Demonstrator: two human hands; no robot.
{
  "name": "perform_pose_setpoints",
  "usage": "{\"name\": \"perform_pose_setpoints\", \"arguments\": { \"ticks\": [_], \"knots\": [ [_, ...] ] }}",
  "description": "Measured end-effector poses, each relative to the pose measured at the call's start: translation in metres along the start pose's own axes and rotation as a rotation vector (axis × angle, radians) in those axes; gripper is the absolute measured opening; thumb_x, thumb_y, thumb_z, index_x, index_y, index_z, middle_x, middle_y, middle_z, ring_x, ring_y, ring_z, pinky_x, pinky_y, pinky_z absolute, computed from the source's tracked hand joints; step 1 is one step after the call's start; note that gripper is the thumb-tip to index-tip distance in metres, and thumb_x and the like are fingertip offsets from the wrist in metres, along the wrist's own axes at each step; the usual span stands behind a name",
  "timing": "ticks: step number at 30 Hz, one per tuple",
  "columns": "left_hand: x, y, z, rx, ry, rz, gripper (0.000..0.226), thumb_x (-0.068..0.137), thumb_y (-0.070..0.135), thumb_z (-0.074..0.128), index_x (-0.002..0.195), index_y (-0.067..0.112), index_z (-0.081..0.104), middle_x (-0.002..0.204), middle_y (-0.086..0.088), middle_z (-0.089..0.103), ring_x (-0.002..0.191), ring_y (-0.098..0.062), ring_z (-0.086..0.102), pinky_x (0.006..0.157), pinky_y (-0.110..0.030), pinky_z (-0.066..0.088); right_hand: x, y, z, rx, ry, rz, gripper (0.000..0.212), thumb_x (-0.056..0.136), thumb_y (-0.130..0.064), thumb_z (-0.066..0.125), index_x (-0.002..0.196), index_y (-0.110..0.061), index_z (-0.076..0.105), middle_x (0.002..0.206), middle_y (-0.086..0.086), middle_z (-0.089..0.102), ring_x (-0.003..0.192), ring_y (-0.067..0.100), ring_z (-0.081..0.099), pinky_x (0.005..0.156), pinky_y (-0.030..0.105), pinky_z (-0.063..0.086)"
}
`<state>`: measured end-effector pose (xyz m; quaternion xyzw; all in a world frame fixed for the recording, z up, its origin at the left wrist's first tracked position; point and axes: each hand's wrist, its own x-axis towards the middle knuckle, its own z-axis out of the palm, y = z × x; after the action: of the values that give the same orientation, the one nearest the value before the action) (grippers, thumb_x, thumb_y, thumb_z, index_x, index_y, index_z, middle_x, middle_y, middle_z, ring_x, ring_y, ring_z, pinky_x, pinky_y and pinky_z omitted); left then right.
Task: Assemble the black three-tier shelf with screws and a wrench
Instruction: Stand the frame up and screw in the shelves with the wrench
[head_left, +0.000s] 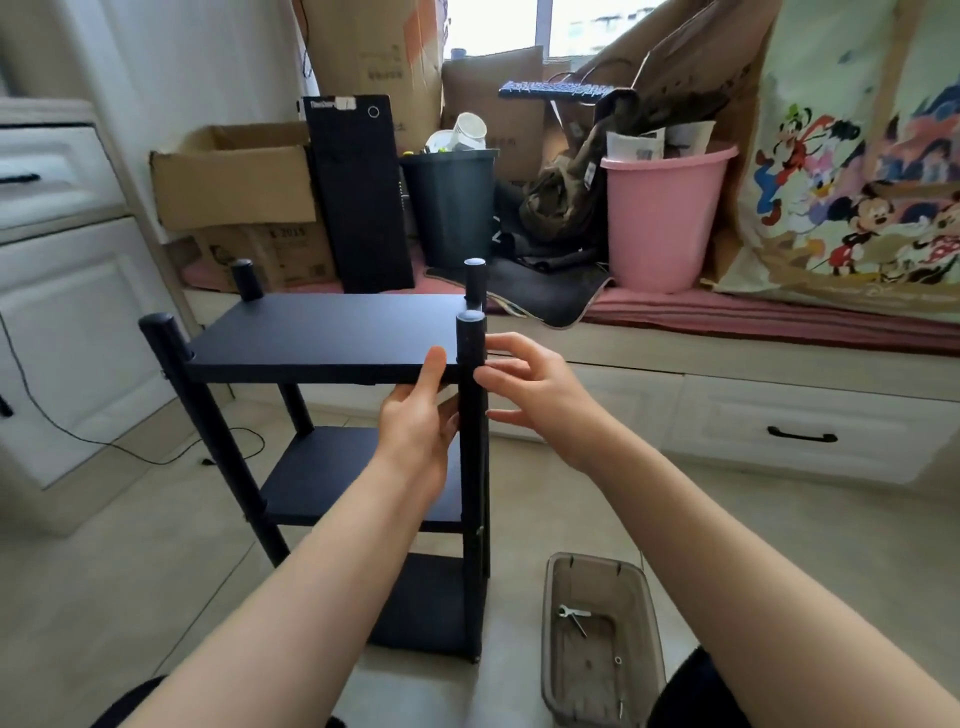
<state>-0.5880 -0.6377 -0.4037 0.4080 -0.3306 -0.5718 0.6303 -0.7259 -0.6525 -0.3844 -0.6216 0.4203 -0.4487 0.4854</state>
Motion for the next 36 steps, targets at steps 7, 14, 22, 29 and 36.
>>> {"name": "perform_pose_setpoints", "arguments": {
  "ticks": [7, 14, 22, 29, 36],
  "knots": [
    [-0.003, 0.012, -0.004, 0.079, -0.038, -0.042, 0.038, 0.103, 0.027, 0.055, 0.126, -0.001, 0.063, 0.108, -0.011, 0.076, 0.096, -0.021, 0.074, 0.095, -0.040, 0.052, 0.001, 0.000, -0.004, 0.014, -0.004, 0.002, 0.022, 0.094, -0.020, 0.066, 0.110, -0.035, 0.065, 0.099, -0.002, 0.076, 0.095, 0.012, 0.072, 0.096, 0.047, 0.053],
    [-0.027, 0.023, -0.024, 0.922, 0.058, 0.344, 0.009, 0.091, 0.028, 0.073, 0.082, 0.028, 0.072, 0.078, 0.011, 0.074, 0.079, 0.000, 0.070, 0.082, -0.025, 0.056, 0.007, 0.009, -0.011, 0.142, 0.020, 0.050, 0.034, 0.084, -0.021, 0.077, 0.113, -0.029, 0.061, 0.097, 0.004, 0.077, 0.094, 0.018, 0.073, 0.084, 0.039, 0.060],
    [-0.012, 0.037, 0.001, 1.380, 0.018, 0.756, 0.057, 0.079, 0.040, 0.082, 0.125, 0.009, 0.068, 0.122, -0.008, 0.068, 0.133, -0.026, 0.048, 0.114, -0.049, 0.034, 0.016, 0.013, -0.015, 0.395, 0.007, 0.242, 0.055, 0.075, -0.011, 0.084, 0.121, -0.019, 0.054, 0.106, 0.013, 0.074, 0.090, 0.020, 0.073, 0.079, 0.034, 0.059],
    [0.009, 0.032, -0.004, 1.294, -0.021, 0.796, 0.031, 0.081, 0.040, 0.080, 0.100, 0.019, 0.067, 0.095, 0.008, 0.064, 0.101, -0.020, 0.060, 0.120, -0.050, 0.027, 0.021, 0.006, -0.021, 0.415, -0.020, 0.342, 0.038, 0.091, -0.039, 0.067, 0.112, -0.008, 0.066, 0.099, 0.009, 0.075, 0.091, 0.021, 0.073, 0.084, 0.036, 0.059],
    [0.008, 0.022, -0.006, 1.348, 0.003, 0.910, 0.035, 0.089, 0.040, 0.073, 0.115, 0.018, 0.064, 0.103, 0.004, 0.074, 0.098, -0.019, 0.069, 0.125, -0.042, 0.015, 0.033, -0.004, 0.001, 0.366, -0.005, 0.455, 0.040, 0.098, -0.049, 0.050, 0.102, -0.013, 0.069, 0.082, 0.000, 0.067, 0.075, 0.017, 0.062, 0.074, 0.029, 0.053]
  ]
}}
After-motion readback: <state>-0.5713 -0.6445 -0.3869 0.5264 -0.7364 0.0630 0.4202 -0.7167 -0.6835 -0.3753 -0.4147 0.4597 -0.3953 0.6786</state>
